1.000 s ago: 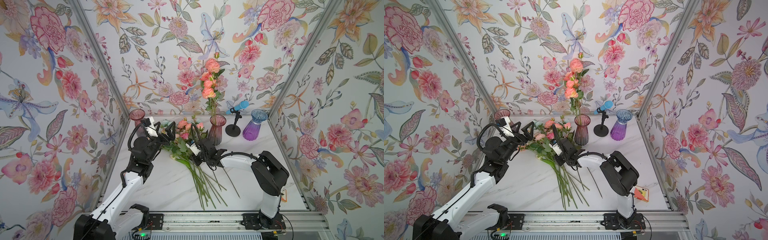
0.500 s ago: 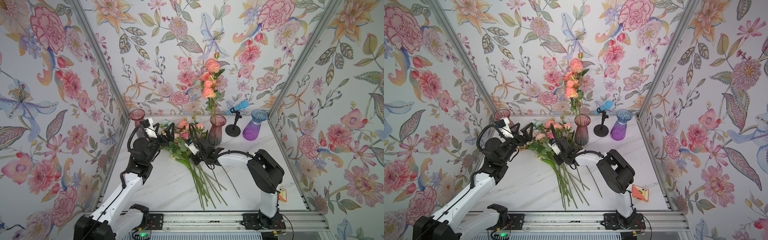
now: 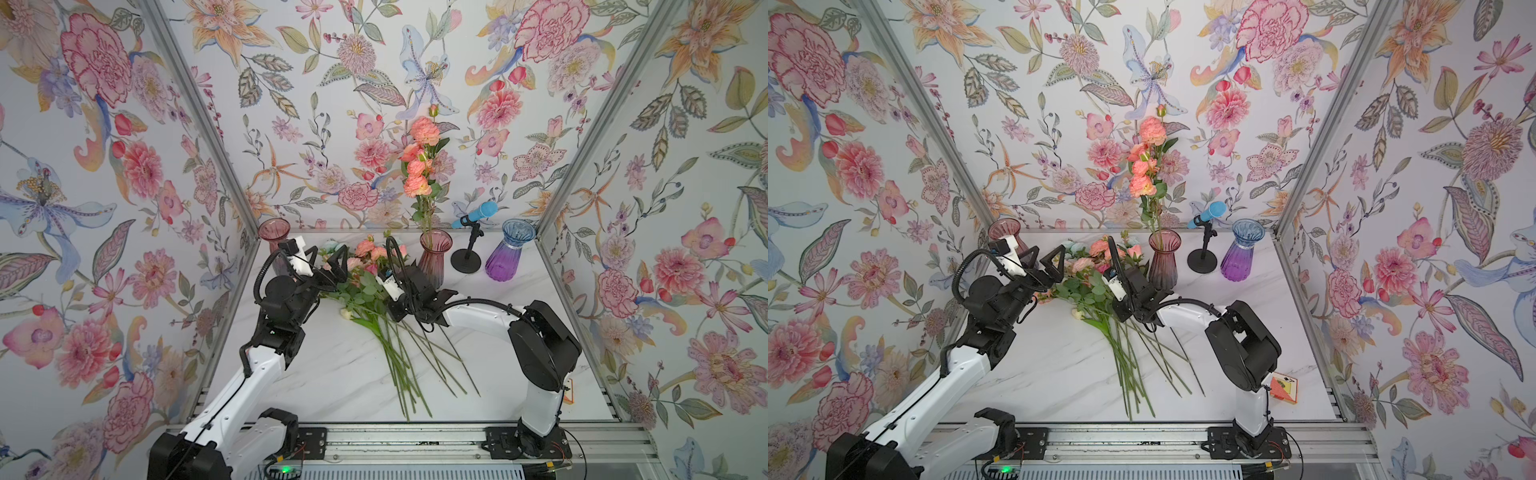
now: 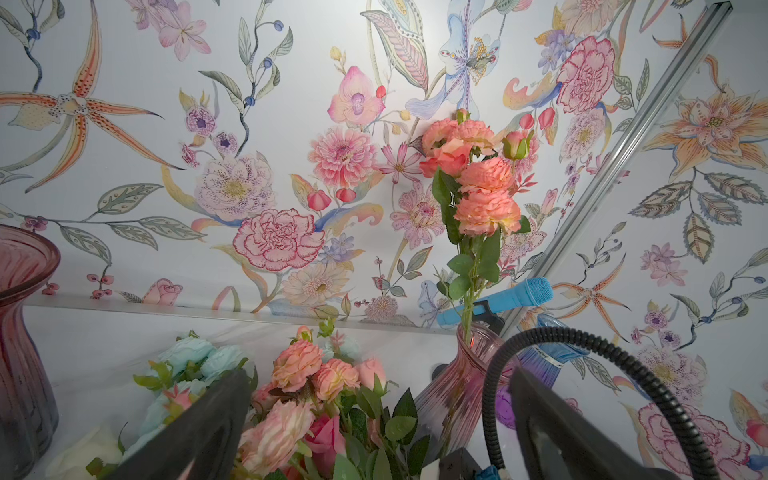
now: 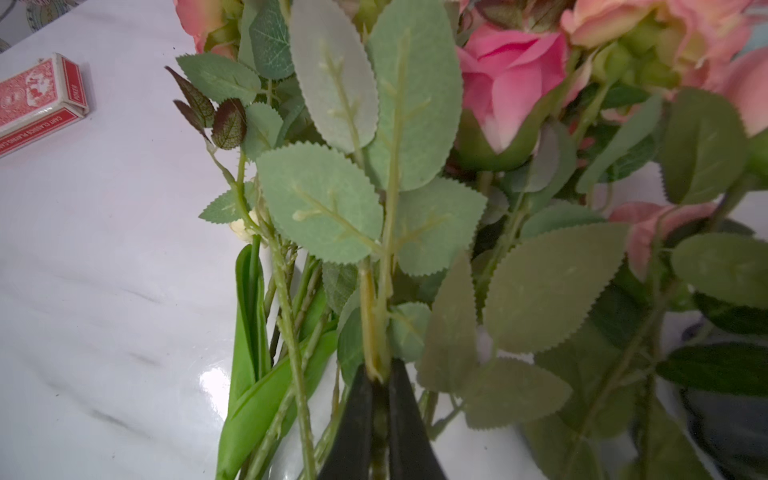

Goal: Place the pink flowers into the vase
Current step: Pick up the flower at the center of the board.

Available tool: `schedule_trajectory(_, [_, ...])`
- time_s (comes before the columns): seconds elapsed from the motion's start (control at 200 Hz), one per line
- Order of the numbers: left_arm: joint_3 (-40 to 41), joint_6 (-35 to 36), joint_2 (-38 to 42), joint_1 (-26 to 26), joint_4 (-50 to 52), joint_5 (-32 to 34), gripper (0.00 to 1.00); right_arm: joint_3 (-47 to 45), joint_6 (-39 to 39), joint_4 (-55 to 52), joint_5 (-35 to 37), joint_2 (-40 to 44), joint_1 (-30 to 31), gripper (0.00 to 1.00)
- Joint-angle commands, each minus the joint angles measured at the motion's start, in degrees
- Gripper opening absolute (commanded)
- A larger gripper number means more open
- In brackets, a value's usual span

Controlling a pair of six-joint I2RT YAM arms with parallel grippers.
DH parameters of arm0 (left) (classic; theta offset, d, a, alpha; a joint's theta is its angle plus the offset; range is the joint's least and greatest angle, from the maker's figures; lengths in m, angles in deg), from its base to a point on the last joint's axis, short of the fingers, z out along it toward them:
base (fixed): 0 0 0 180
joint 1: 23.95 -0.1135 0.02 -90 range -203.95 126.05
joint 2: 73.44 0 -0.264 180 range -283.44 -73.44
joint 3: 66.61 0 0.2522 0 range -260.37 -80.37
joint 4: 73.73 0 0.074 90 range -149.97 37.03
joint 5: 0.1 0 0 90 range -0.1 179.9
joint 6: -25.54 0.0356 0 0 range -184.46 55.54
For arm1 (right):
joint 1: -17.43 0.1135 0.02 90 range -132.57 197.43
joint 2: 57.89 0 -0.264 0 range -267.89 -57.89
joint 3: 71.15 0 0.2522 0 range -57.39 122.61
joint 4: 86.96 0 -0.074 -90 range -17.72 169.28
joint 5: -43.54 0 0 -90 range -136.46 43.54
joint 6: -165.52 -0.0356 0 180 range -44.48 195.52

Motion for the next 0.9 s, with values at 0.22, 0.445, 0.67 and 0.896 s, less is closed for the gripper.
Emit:
schedule_trajectory(0.22, [-0.34,-3.65,-3.87,-0.47,-4.84,-2.95,1.0,2.72,2.8,1.4,4.65,6.98,-1.75,0.03])
schedule_trajectory(0.445, [-1.21,-9.98,-8.66,-0.43,-11.73,-6.93,1.0,6.64,3.24,1.65,5.46,8.17,-2.58,0.03])
schedule_trajectory(0.67, [-1.12,-15.89,-12.68,-0.27,-18.76,-10.42,1.0,9.63,3.43,1.64,6.48,9.29,-2.72,0.04])
schedule_trajectory(0.896, [-2.9,-19.92,-16.58,-0.08,-24.55,-13.19,0.99,9.33,2.73,3.59,4.91,11.7,-2.41,0.04])
